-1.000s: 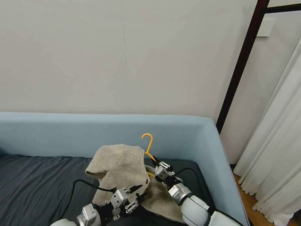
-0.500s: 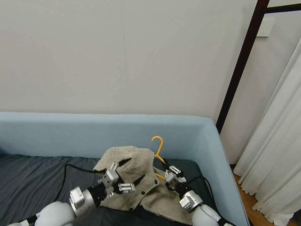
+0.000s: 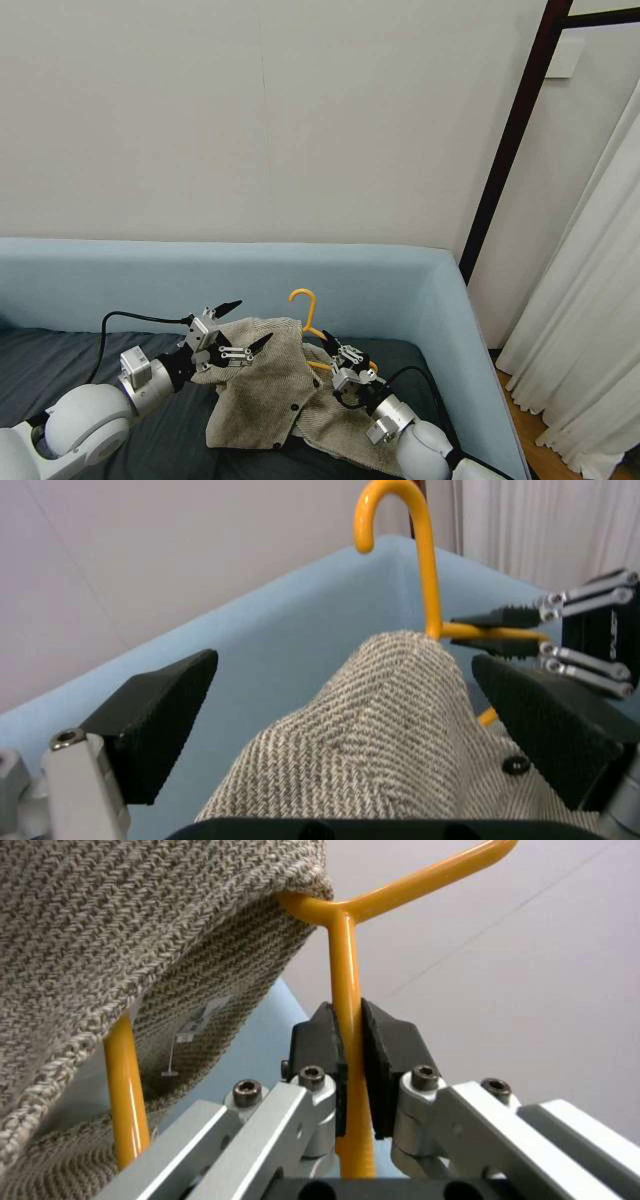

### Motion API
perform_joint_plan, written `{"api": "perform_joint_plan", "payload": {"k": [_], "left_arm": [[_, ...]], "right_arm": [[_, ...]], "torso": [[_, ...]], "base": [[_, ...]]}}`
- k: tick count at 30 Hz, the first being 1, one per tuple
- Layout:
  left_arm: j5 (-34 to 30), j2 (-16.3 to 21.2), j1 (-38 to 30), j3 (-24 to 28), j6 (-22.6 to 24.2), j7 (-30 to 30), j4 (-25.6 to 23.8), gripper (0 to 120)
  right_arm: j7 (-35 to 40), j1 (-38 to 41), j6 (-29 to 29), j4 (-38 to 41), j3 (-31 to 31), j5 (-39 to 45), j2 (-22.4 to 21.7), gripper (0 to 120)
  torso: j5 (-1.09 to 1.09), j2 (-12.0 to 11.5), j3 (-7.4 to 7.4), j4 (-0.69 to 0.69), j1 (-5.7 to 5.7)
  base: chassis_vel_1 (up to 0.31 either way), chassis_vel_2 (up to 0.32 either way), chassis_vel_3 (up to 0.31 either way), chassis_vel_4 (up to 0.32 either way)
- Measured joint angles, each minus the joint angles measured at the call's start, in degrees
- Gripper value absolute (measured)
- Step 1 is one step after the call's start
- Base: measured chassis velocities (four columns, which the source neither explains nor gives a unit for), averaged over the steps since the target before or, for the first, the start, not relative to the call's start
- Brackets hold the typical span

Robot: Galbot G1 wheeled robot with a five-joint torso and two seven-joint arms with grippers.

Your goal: Pick up the clothes from the sofa and hang them on the clothes hanger.

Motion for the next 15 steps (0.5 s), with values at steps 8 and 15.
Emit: {"api": "perform_joint_plan", "payload": {"k": [8,15], "left_arm": [[-0.4,1.4,-3.3,1.1,-0.9,11.2,5.1,100],[-2.9,1.3,-11.5,7.1,-0.7,15.3,8.3,100]], "right_arm": [[0.0,0.5,2.5,-1.4,0.8,-4.4,0.4,5],[0.0,0.6,4.0,-1.8,1.2,-6.8,0.6,5]], "torso": [[0.01,0.0,0.00,0.00,0.00],[0.01,0.0,0.00,0.00,0.00]], "base": [[0.000,0.000,0.000,0.000],[0.000,0.000,0.000,0.000]]}}
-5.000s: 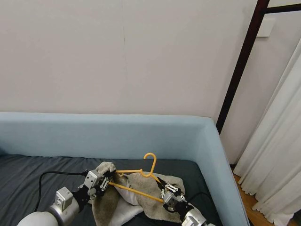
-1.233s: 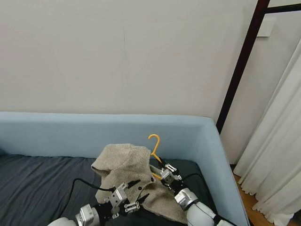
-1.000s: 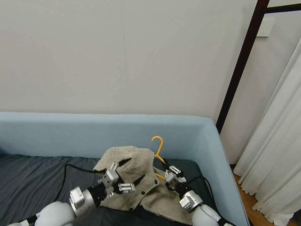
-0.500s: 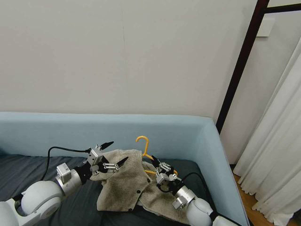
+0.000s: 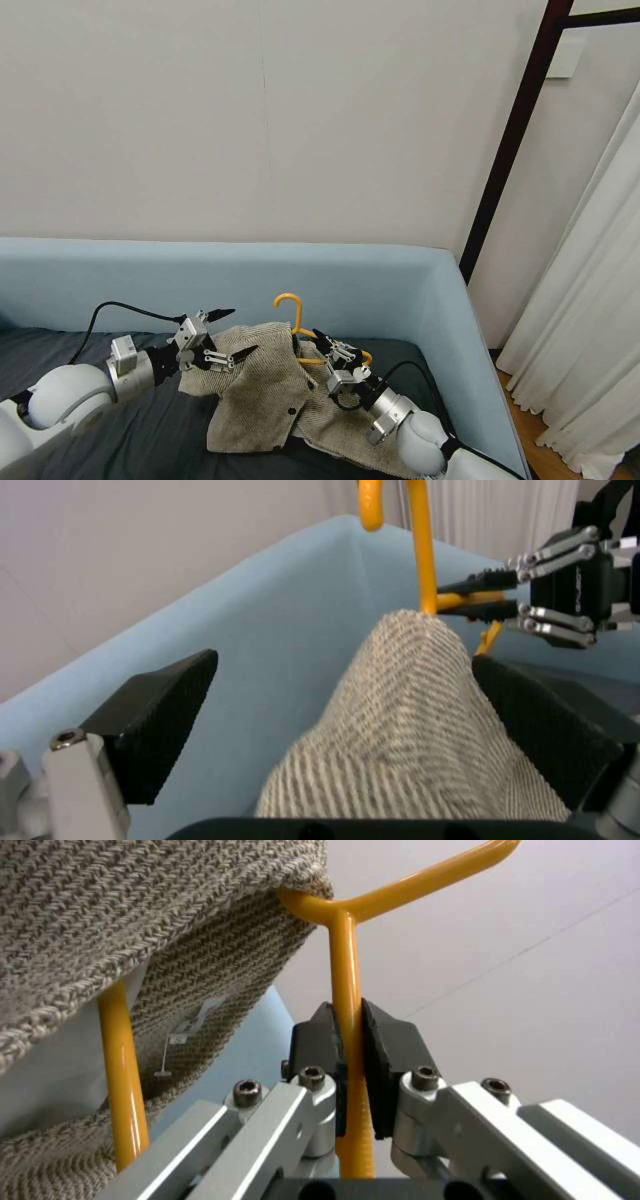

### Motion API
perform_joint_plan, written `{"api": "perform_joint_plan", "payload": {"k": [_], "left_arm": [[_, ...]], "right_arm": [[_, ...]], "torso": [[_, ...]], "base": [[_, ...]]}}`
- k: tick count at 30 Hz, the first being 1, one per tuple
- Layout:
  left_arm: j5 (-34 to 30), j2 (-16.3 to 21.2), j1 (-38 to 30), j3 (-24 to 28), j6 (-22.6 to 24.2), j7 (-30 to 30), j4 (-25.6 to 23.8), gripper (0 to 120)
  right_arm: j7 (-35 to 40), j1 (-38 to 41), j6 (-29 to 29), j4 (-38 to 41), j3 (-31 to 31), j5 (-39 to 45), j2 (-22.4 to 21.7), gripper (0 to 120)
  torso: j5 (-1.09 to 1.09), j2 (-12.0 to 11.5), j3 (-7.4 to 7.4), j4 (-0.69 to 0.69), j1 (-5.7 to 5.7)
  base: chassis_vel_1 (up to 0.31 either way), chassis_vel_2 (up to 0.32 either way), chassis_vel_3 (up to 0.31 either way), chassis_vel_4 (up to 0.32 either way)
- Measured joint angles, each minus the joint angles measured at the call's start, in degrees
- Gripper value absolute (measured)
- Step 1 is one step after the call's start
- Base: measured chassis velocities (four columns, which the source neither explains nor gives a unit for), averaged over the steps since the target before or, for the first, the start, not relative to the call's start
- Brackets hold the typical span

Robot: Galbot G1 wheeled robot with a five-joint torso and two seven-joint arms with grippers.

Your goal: Pick up the clothes from the sofa and hang them on the clothes hanger.

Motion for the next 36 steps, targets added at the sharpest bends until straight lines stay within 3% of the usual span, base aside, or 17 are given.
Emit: {"api": "perform_joint_plan", "payload": {"k": [2,3,7,11,19,28,36], "left_arm": [[-1.5,-0.3,-4.9,4.7,0.6,1.2,0.8,100],[-1.5,-0.3,-4.9,4.7,0.6,1.2,0.8,100],[-2.2,-1.7,-16.6,17.4,1.0,4.9,4.5,100],[-2.3,-3.5,-23.4,23.1,1.4,6.1,7.2,99],[-1.1,-4.1,-25.0,24.5,1.5,9.4,9.8,93],[-0.3,-5.2,-24.2,24.1,1.5,12.2,12.0,56],[-0.3,-5.5,-23.3,23.7,1.4,13.2,12.6,33]], "right_arm": [[0.0,0.0,0.4,0.0,0.2,-0.7,0.1,5],[0.0,0.0,0.4,0.0,0.2,-0.7,0.1,5],[0.0,0.1,1.1,0.0,0.6,-1.5,0.1,5],[0.3,0.2,1.8,-0.3,1.1,-2.1,0.1,5],[0.5,0.4,2.5,-0.9,1.4,-2.8,0.3,5],[0.6,1.4,3.7,-1.7,1.0,-4.2,1.0,5],[0.8,1.6,4.1,-2.1,0.8,-4.4,1.0,5]], "torso": [[0.01,0.0,0.00,0.00,0.00],[0.01,0.0,0.00,0.00,0.00],[0.00,0.0,0.00,-0.01,0.00],[0.01,0.0,0.00,-0.02,0.00],[0.00,0.0,0.00,0.01,0.00],[0.00,0.0,0.00,0.00,0.00],[0.00,0.0,0.00,0.00,0.00]], "base": [[0.000,0.000,0.000,0.000],[0.000,0.000,0.000,0.000],[0.000,0.000,0.000,0.000],[0.000,0.000,0.000,0.000],[0.000,0.000,0.000,0.000],[0.000,0.000,0.000,0.000],[0.000,0.000,0.000,0.000]]}}
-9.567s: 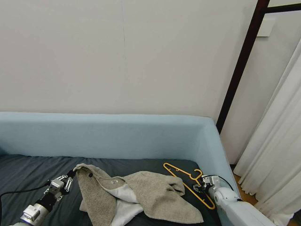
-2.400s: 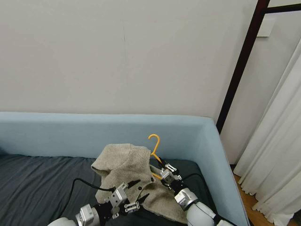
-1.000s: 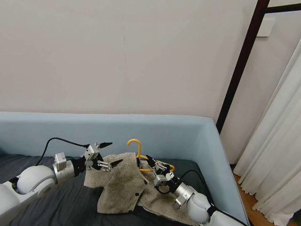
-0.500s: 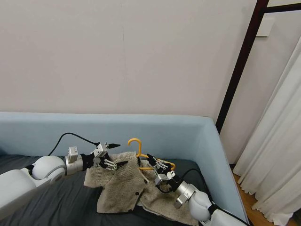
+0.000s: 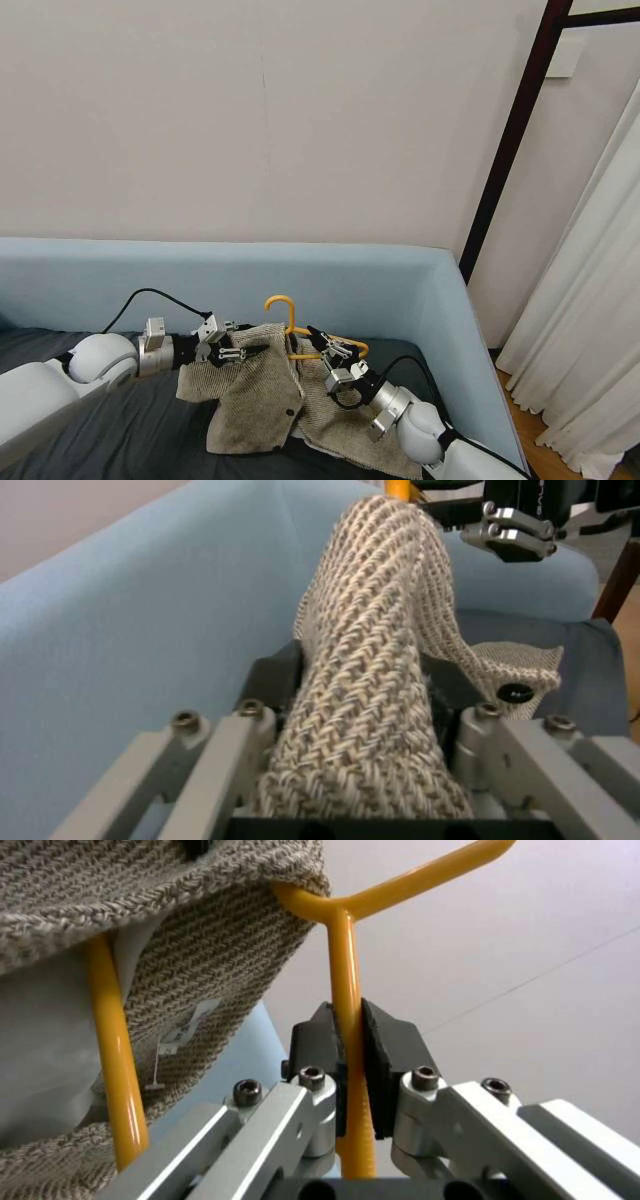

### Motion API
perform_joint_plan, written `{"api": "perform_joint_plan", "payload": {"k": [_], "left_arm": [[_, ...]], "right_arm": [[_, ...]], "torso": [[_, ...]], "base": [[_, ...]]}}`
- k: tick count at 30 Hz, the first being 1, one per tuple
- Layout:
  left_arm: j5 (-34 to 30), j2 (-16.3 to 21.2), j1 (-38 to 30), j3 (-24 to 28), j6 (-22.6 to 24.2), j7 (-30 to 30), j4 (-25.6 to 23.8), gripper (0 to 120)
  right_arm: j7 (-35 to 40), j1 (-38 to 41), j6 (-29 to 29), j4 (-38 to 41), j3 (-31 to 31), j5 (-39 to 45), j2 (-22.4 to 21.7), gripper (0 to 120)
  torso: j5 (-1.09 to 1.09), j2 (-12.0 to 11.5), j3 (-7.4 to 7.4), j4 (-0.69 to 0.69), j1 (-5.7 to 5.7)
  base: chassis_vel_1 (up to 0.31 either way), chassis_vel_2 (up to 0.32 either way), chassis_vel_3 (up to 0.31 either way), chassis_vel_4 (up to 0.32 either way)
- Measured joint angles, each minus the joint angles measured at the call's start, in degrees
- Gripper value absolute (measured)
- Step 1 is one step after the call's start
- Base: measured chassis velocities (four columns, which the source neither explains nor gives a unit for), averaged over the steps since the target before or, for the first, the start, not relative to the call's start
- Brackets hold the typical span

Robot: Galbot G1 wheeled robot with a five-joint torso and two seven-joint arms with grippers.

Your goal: Pick up the clothes from the sofa and hang them on the clothes hanger.

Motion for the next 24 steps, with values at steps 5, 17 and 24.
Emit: {"api": "perform_joint_plan", "payload": {"k": [5,17,24], "left_arm": [[0.1,0.0,1.3,-0.9,-0.2,0.1,0.0,17],[-0.1,0.8,7.0,-5.4,-0.5,2.1,-0.1,8],[0.2,0.8,9.3,-7.5,-0.7,2.4,1.7,5]], "right_arm": [[0.0,0.0,0.0,-0.2,-0.1,0.0,0.0,5],[-0.1,0.3,-0.2,-0.1,-0.9,0.4,0.4,5],[-3.1,-0.8,-0.6,2.4,-1.2,5.3,-1.2,18]], "torso": [[0.00,0.0,0.00,0.00,0.00],[0.00,0.0,0.00,0.00,0.00],[-0.01,0.0,0.00,0.01,0.00]], "base": [[0.000,0.000,0.000,0.000],[0.000,0.000,0.000,0.000],[0.000,0.000,0.000,0.000]]}}
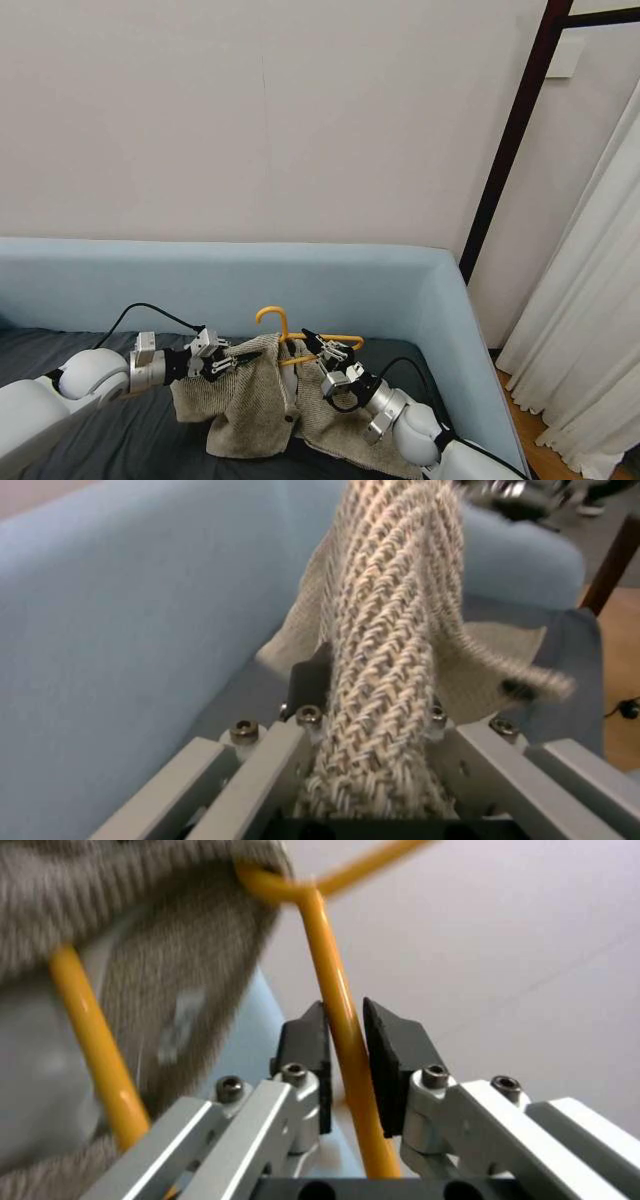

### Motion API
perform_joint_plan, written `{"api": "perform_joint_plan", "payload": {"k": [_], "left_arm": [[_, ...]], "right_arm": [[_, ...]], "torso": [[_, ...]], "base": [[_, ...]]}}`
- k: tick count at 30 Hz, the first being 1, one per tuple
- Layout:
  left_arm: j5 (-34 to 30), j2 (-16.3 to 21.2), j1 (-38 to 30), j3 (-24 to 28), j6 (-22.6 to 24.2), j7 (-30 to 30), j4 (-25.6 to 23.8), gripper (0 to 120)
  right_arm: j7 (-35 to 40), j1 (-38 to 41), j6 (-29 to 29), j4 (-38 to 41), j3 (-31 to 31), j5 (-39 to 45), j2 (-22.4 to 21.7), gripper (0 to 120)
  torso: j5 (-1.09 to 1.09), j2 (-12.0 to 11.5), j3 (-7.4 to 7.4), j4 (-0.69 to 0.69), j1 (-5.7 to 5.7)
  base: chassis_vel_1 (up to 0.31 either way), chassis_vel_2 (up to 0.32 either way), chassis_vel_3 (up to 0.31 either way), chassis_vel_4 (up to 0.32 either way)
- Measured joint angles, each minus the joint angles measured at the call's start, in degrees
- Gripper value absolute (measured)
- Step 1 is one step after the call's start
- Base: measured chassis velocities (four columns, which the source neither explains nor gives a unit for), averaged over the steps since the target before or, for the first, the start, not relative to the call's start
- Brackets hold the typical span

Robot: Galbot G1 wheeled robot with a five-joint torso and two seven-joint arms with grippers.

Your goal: Pick up the clothes from the sofa and hang them on the clothes hanger.

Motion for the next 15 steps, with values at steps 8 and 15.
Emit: {"api": "perform_joint_plan", "payload": {"k": [8,15], "left_arm": [[-0.5,-1.3,0.5,-2.7,-0.7,-0.2,3.2,2],[-1.7,-2.1,0.3,-3.4,-1.0,-0.4,4.8,2]], "right_arm": [[-0.8,-4.3,-1.0,5.5,0.2,7.4,-2.5,49],[-1.3,-9.7,-4.8,10.3,1.4,12.3,-6.7,72]], "torso": [[0.01,0.0,0.00,-0.02,0.00],[0.01,0.0,0.00,-0.01,0.00]], "base": [[0.000,0.000,0.000,0.000],[0.000,0.000,0.000,0.000]]}}
